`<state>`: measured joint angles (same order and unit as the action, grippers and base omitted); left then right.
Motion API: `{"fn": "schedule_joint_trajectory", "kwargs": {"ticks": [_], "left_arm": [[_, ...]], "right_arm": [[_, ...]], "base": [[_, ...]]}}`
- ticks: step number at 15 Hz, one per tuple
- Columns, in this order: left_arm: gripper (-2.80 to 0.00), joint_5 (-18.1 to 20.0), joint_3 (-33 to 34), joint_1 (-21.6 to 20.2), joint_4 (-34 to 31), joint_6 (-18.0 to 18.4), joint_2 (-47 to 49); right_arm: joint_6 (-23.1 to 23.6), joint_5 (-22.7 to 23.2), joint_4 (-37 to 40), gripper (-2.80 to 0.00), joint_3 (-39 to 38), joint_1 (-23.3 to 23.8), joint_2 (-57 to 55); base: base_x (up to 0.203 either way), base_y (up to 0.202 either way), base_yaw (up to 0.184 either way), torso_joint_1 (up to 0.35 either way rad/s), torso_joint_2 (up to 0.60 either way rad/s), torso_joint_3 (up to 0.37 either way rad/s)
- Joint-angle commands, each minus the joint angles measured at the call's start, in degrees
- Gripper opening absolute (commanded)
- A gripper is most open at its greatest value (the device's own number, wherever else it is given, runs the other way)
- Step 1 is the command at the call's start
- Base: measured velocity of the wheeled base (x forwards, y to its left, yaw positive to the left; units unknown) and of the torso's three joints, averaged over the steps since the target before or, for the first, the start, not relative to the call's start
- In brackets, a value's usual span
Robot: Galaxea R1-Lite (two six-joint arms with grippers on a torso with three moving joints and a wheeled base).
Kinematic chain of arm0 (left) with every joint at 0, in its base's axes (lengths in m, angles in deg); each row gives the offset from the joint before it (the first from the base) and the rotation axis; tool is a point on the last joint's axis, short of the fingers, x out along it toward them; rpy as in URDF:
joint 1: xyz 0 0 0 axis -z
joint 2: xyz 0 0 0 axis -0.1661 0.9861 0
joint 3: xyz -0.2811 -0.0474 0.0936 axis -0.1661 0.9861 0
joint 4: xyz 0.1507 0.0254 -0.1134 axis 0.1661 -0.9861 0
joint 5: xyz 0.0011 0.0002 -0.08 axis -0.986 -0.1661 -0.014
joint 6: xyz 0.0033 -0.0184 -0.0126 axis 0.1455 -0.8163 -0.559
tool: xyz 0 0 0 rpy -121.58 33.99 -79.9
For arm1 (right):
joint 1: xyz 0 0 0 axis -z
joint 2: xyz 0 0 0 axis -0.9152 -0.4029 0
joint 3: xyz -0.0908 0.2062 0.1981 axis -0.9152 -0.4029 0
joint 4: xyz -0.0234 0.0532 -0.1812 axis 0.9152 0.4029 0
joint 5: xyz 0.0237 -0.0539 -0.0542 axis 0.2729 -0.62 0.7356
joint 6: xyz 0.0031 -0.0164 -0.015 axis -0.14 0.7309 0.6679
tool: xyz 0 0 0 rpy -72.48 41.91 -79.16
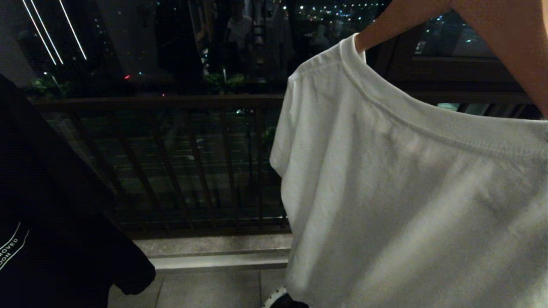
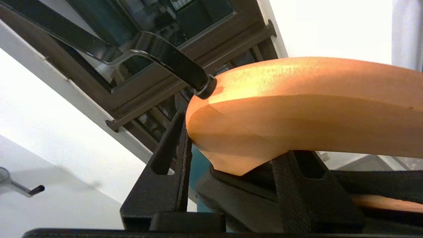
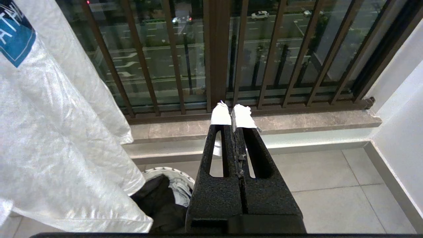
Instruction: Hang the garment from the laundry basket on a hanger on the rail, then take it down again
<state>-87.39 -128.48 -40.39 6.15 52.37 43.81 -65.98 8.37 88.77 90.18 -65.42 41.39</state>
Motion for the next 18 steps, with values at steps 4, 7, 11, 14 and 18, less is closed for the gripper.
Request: {"fn": "schedule_joint_trajectory", "kwargs": {"ticks": [4,7,11,14,18], "left_arm": [[-2.8,-0.26,0.11,2.15,3.21,-0.14,2.36],[-2.8,-0.3,0.4,6.74,3.75,-0.51,2.47],[-2.8,-0.35,0.39,8.46,5.27,0.02,3.55],[-2.8,-0.51,0.39,9.44,9.38,0.13,5.16],[-2.8,-1.32,0.64,12.86,9.38,0.73,5.37]], "right_arm": [[-0.03,-0.02,0.0,-2.8,0.0,-0.03,-0.07],[-0.08,-0.02,0.0,-2.8,0.0,-0.03,0.01],[-0.07,-0.02,0.0,-2.8,0.0,0.06,0.01],[0.0,-0.02,0.0,-2.8,0.0,0.06,-0.07],[-0.04,-0.02,0.0,-2.8,0.0,-0.02,0.01]], "base": [[0.0,0.0,0.0,0.0,0.0,0.0],[0.0,0.0,0.0,0.0,0.0,0.0],[0.0,0.0,0.0,0.0,0.0,0.0],[0.0,0.0,0.0,0.0,0.0,0.0],[0.0,0.0,0.0,0.0,0.0,0.0]]}}
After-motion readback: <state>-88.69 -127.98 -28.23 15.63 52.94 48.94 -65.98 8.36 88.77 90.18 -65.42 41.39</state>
